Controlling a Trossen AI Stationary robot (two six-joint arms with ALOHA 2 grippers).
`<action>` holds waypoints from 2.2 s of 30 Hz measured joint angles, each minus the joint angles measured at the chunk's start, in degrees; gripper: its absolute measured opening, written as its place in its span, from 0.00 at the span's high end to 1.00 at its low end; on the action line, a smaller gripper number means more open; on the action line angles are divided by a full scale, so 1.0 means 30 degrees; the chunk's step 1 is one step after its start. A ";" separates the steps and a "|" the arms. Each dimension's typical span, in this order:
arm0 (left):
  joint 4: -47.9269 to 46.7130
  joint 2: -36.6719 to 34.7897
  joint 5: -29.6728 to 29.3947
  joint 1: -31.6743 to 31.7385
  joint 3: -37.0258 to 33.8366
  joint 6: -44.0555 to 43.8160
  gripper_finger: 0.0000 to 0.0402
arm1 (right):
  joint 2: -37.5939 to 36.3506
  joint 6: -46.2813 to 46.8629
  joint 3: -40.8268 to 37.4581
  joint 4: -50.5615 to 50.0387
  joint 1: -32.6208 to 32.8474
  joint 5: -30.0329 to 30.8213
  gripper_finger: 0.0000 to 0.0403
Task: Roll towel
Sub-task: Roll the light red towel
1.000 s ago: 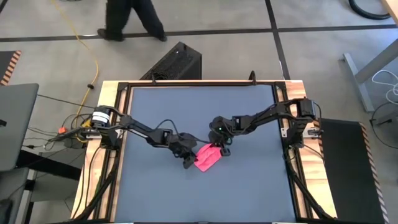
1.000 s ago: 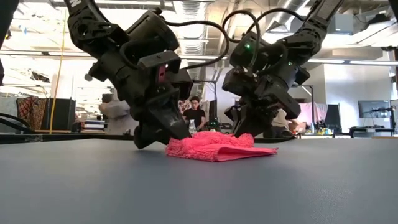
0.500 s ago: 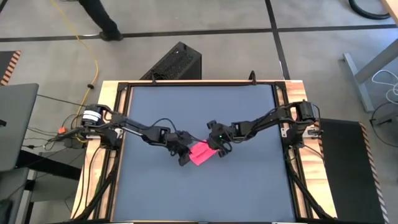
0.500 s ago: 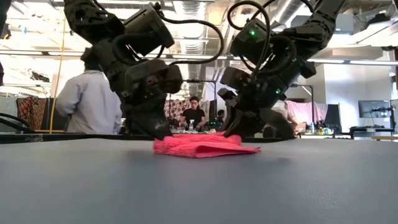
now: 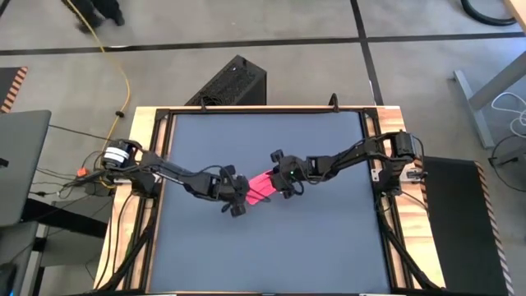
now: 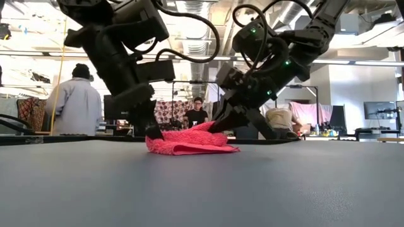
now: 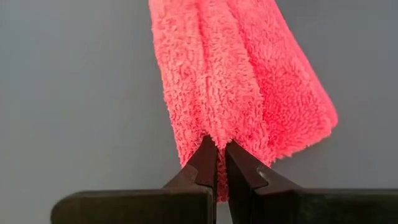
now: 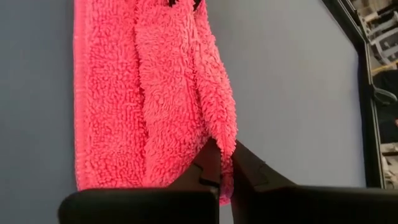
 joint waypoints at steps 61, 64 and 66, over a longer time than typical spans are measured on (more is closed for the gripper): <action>-0.7508 -0.1152 -0.4204 -0.2171 0.1333 0.4840 0.80 | 0.4382 -1.0061 0.0015 0.4603 0.2083 0.3217 0.93; -0.7005 -0.3159 -0.4446 -0.2276 0.1379 0.4766 0.78 | 0.4381 -1.0076 0.0015 0.4603 0.2084 0.3156 0.94; -0.4891 -0.4502 -0.4508 -0.2119 0.1067 0.4219 0.78 | 0.4385 -1.0070 0.0015 0.4632 0.2084 0.3130 0.94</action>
